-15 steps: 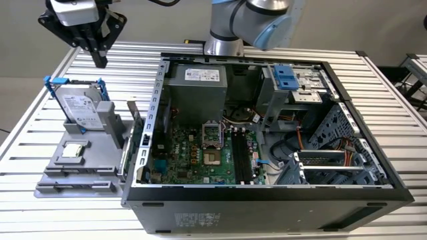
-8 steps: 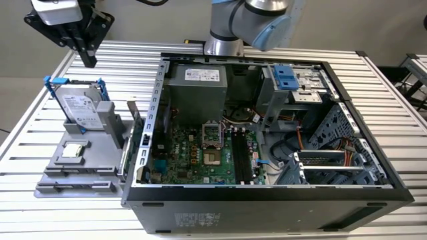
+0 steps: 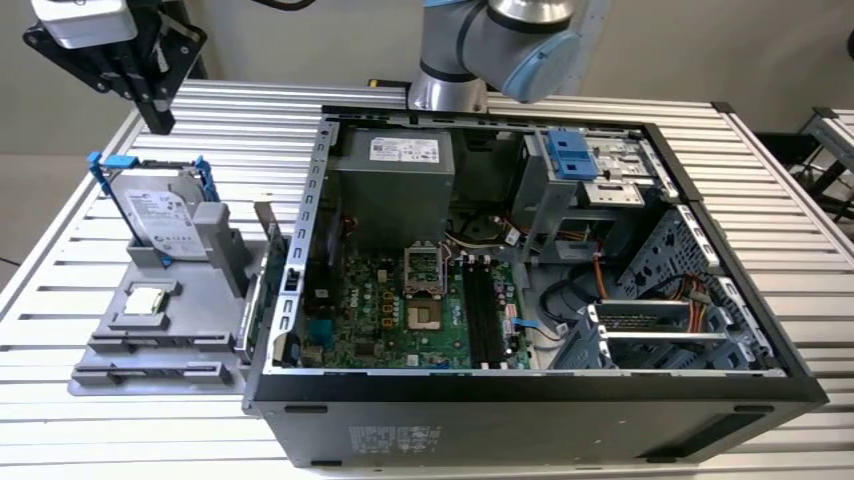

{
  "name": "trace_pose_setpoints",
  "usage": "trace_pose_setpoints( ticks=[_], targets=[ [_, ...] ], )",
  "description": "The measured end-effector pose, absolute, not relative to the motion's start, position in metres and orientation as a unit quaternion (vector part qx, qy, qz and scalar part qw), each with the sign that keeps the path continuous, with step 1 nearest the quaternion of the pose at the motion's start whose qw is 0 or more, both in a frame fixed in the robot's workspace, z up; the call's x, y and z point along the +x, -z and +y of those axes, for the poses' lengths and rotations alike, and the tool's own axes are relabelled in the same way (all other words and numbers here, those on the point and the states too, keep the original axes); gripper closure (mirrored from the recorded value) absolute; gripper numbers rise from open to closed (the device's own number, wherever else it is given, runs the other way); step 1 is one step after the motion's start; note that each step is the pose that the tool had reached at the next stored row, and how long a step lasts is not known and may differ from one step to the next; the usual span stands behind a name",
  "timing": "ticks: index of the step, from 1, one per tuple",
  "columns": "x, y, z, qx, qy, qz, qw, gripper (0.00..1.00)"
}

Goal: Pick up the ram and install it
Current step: 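Reach for the ram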

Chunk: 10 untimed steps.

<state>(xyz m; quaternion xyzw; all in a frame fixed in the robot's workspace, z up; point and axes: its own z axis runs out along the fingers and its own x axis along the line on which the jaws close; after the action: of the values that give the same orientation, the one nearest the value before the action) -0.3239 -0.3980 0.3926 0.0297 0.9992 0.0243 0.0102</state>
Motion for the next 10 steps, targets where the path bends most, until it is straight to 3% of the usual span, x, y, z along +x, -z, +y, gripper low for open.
trace_pose_setpoints(
  ticks=[10],
  targets=[
    [-0.3334, -0.3926, -0.3965, 0.006, -0.025, 1.0, 0.01, 1.0]
  ],
)
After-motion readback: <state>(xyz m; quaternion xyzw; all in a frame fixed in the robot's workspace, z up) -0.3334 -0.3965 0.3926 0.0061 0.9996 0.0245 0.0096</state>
